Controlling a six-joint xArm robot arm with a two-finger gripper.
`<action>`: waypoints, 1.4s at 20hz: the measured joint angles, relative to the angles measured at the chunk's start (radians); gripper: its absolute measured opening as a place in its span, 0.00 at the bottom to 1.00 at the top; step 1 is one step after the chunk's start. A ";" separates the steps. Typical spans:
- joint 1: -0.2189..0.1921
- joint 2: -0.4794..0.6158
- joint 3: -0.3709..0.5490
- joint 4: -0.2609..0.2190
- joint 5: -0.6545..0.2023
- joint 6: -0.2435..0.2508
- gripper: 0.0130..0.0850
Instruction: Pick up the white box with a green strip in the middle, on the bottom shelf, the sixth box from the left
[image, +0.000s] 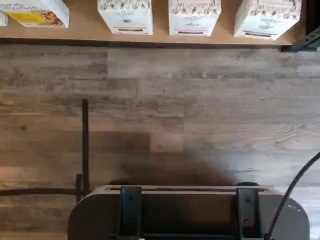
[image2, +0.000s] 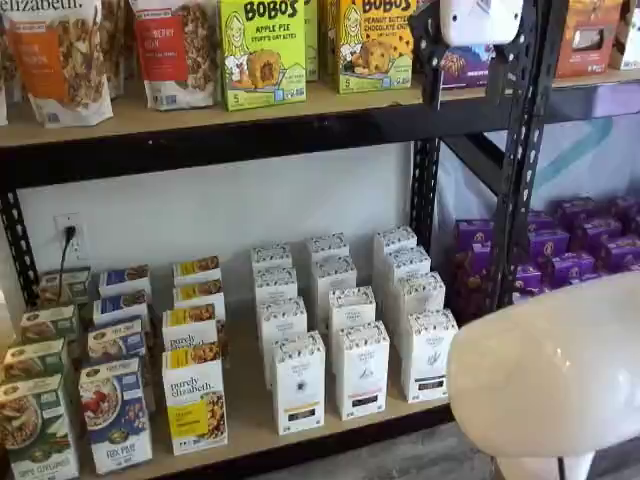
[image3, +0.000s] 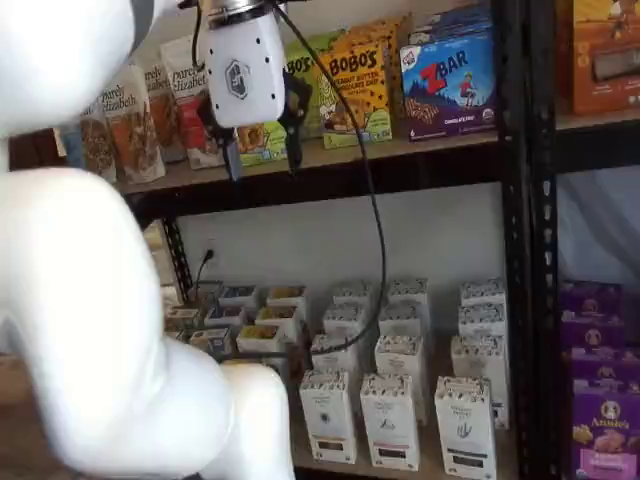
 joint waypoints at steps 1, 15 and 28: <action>0.006 0.000 0.000 -0.009 0.000 0.004 1.00; 0.008 -0.022 0.117 -0.087 -0.109 -0.009 1.00; -0.109 0.009 0.424 -0.069 -0.467 -0.107 1.00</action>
